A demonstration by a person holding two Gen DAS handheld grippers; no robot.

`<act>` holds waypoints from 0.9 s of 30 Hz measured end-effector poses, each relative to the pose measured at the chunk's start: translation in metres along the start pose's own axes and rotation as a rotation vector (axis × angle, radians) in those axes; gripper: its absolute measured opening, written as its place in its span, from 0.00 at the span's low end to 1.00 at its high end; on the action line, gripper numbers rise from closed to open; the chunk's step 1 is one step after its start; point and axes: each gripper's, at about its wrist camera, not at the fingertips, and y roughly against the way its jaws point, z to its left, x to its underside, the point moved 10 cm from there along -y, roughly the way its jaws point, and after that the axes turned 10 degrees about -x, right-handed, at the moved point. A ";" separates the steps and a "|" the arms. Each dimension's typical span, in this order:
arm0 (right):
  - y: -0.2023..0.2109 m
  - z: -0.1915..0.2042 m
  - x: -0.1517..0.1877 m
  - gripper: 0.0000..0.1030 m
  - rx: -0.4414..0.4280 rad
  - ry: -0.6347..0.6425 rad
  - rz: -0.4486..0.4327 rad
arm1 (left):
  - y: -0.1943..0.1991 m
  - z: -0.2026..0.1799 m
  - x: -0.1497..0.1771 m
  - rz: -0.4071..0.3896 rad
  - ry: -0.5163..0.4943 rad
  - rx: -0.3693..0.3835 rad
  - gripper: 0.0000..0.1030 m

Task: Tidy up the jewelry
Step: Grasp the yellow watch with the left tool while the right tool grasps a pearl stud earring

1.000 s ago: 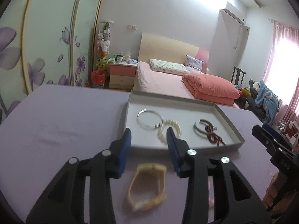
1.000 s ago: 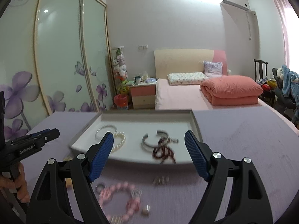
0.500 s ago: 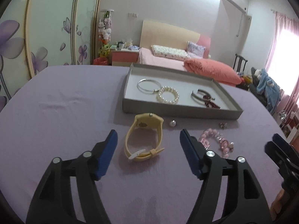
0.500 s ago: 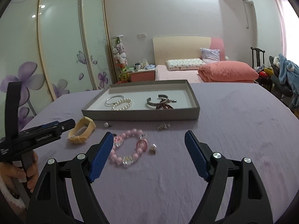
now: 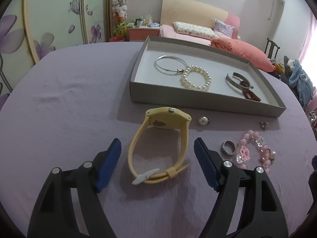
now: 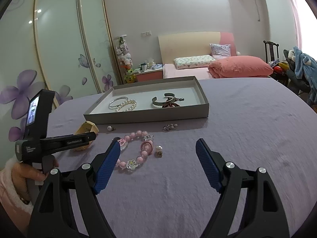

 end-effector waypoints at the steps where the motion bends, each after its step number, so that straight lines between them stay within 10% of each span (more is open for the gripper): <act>1: 0.000 0.000 0.000 0.76 -0.001 -0.001 0.002 | -0.002 0.000 0.000 0.006 0.002 0.001 0.67; 6: -0.001 0.001 0.001 0.76 -0.001 0.003 0.010 | 0.001 -0.001 -0.003 -0.007 0.001 0.021 0.39; 15: -0.010 0.003 0.006 0.75 0.007 0.021 0.070 | 0.020 0.011 0.005 -0.041 0.009 0.040 0.36; 27: -0.048 -0.015 0.032 0.32 0.066 -0.022 0.290 | 0.032 0.029 0.009 -0.064 0.047 0.056 0.36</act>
